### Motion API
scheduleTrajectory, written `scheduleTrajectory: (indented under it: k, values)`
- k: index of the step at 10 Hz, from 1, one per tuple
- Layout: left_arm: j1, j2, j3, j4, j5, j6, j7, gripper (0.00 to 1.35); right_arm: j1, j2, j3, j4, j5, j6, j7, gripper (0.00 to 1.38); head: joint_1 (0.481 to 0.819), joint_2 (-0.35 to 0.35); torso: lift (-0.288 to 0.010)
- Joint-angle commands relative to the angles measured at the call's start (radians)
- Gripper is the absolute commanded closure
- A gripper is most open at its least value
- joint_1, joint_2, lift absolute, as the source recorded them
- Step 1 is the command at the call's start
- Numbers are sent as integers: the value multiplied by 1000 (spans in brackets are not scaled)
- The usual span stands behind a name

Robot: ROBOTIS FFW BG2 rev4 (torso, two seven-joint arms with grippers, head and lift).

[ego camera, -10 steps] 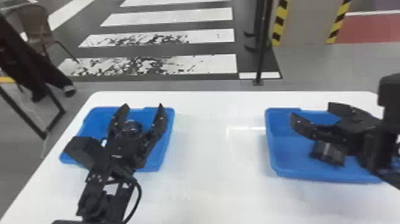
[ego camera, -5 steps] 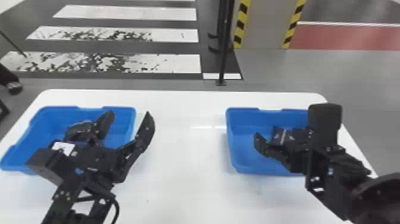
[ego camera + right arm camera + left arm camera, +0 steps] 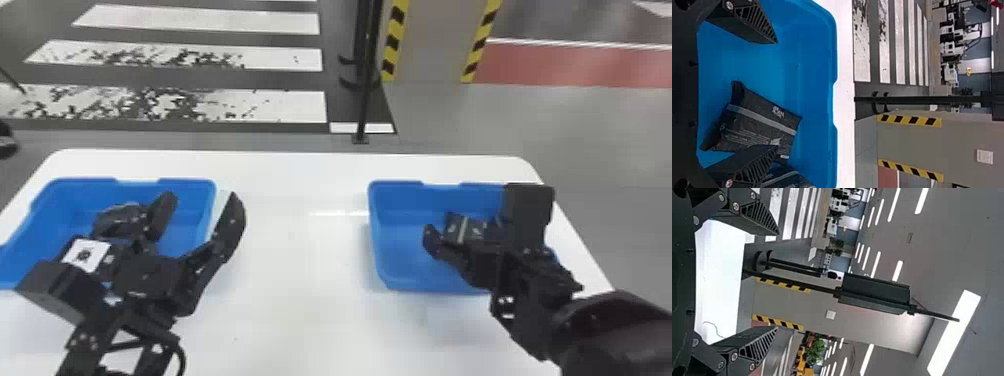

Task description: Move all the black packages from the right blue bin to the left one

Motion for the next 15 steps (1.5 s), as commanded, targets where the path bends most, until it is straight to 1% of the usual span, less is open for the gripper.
scheduleTrajectory:
  k: [1, 3, 4, 5, 8, 9, 11, 12, 13, 14, 15]
  values:
    - [0, 0, -1, -2, 5, -5, 1, 236, 3, 2, -2, -4, -21, -3, -44, 82, 695, -83, -169]
    - [0, 0, 1, 0, 9, -10, 1, 236, -2, 5, -2, 20, -41, 9, -101, 81, 695, -92, -169]
    - [2, 0, 1, 0, 9, -12, 1, 236, -12, 7, -10, 47, -45, 21, -120, 81, 695, -96, -169]
    - [2, 0, 1, 0, 9, -12, 1, 236, -29, 10, -30, 87, -45, 29, -123, 79, 695, -104, -169]
    - [2, 0, 1, 5, 11, -15, 1, 237, -61, 10, -42, 141, -59, 19, -103, 79, 695, -131, -169]
    - [2, 0, 1, 8, 13, -12, 1, 237, -73, 12, -42, 165, -65, 16, -89, 79, 695, -132, -169]
    - [2, 0, 1, 13, 21, -17, 1, 237, -88, 12, -42, 187, -69, 16, -86, 96, 695, -130, -169]
    - [2, 0, 1, 15, 21, -25, 1, 237, -98, 12, -44, 209, -71, 16, -71, 165, 695, -130, -169]
    - [2, 0, 1, 18, 25, -27, 1, 237, -112, 12, -56, 232, -71, 29, -37, 429, 695, -129, -169]
    - [2, 0, 1, 20, 27, -27, 1, 237, -117, 12, -58, 234, -67, 41, -29, 941, 695, -126, -169]
    - [2, 0, 1, 23, 29, -30, 1, 237, -112, 13, -58, 224, -61, 43, -29, 1196, 695, -126, -169]
